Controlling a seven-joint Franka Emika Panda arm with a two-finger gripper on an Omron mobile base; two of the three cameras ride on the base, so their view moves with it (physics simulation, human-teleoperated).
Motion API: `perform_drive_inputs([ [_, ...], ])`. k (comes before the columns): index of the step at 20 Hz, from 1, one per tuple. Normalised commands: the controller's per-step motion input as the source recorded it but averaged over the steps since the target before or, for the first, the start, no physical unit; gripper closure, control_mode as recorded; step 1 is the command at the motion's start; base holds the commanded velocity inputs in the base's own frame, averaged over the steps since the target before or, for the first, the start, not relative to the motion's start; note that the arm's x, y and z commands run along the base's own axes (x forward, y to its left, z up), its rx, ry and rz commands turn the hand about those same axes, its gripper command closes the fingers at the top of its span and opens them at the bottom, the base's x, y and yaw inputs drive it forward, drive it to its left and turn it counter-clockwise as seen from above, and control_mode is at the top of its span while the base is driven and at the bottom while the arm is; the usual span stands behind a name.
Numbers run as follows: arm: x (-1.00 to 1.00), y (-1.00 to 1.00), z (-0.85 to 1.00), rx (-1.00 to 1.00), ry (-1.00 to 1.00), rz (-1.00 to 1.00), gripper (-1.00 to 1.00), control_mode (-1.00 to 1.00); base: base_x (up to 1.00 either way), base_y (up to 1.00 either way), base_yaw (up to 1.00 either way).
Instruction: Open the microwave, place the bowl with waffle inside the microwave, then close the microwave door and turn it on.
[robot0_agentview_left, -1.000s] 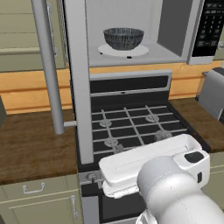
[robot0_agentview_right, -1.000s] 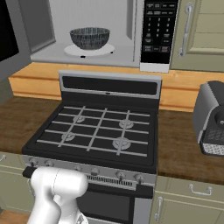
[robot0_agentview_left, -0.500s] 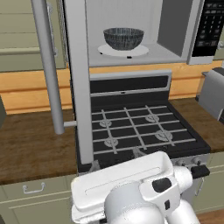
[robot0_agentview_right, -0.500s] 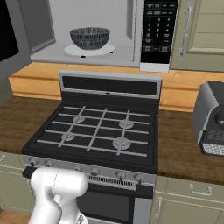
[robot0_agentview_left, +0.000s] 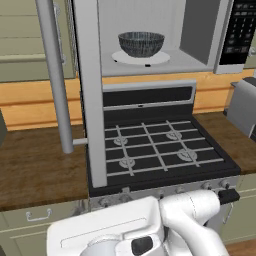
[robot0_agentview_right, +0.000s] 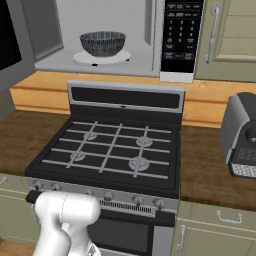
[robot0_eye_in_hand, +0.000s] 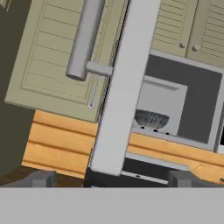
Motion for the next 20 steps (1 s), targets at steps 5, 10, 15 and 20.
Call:
perform_drive_inputs([
  [5,0.19,0.49,-0.03,0.0,-0.07,0.0,-1.0,-1.0,0.0,0.0,0.0],
  [10,0.16,0.32,0.0,0.0,-0.05,-0.05,-1.0,-1.0,0.0,0.0,0.0],
  [15,0.08,0.29,0.0,0.0,-0.06,-0.21,-1.0,-1.0,0.0,0.0,0.0],
  [20,0.1,0.31,0.0,0.0,-0.09,-0.31,-1.0,-1.0,0.0,0.0,0.0],
])
